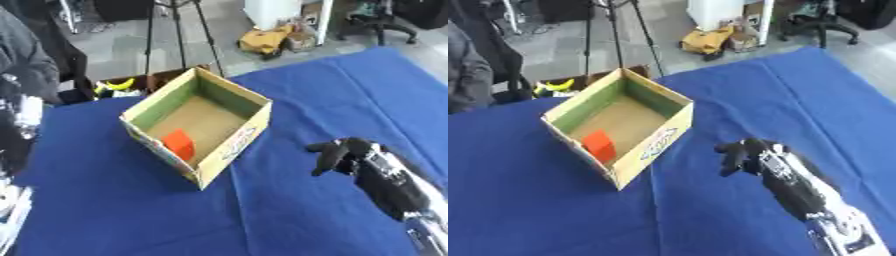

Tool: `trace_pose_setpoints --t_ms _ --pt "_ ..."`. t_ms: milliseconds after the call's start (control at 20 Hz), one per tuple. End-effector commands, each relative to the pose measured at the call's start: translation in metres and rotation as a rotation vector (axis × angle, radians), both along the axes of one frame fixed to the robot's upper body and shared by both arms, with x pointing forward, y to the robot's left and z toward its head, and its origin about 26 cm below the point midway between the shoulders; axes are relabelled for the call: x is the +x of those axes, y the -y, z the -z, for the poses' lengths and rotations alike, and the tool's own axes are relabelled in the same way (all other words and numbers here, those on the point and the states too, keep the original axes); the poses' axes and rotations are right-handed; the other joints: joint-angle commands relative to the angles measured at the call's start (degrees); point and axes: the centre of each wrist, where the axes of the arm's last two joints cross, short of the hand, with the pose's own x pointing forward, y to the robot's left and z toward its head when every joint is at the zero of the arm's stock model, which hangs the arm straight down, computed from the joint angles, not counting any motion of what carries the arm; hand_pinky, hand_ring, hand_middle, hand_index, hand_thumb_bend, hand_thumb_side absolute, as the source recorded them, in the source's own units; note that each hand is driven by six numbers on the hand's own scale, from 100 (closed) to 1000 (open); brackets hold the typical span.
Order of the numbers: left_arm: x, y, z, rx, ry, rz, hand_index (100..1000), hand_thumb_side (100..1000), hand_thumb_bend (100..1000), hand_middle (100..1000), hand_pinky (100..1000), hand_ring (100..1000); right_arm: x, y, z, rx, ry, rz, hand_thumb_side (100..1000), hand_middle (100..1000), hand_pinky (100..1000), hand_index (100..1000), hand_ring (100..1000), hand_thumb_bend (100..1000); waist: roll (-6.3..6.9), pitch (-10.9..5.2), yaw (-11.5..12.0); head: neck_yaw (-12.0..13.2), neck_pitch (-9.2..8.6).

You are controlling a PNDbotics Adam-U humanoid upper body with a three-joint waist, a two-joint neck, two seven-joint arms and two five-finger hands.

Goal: Pick up objects on the table and place them in the box.

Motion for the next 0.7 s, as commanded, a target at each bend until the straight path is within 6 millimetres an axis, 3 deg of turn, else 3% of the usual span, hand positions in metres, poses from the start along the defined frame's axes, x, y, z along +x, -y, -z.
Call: trace_pose_setpoints --t_ms 50,250,700 --pt "-0.018 -0.021 -0.005 -0.064 0.045 -0.075 729 887 301 625 547 757 -0.003 0.004 -0.009 -0.009 0.033 0.017 793 546 639 554 855 100 -0.43 -0.68 1.00 -0.15 1.17" --pt "-0.029 -0.030 0.021 -0.135 -0.012 -0.140 728 913 278 621 542 759 -0.003 0.006 -0.012 -0.003 0.047 0.031 786 547 640 559 855 100 -0.78 -0.66 2.57 0.44 2.42" --pt "-0.037 -0.022 0.055 -0.270 -0.033 -0.178 723 937 238 608 528 746 -0.001 0.007 -0.019 0.003 0.078 0.019 765 546 640 579 853 100 -1.20 -0.15 3.33 3.20 4.80"
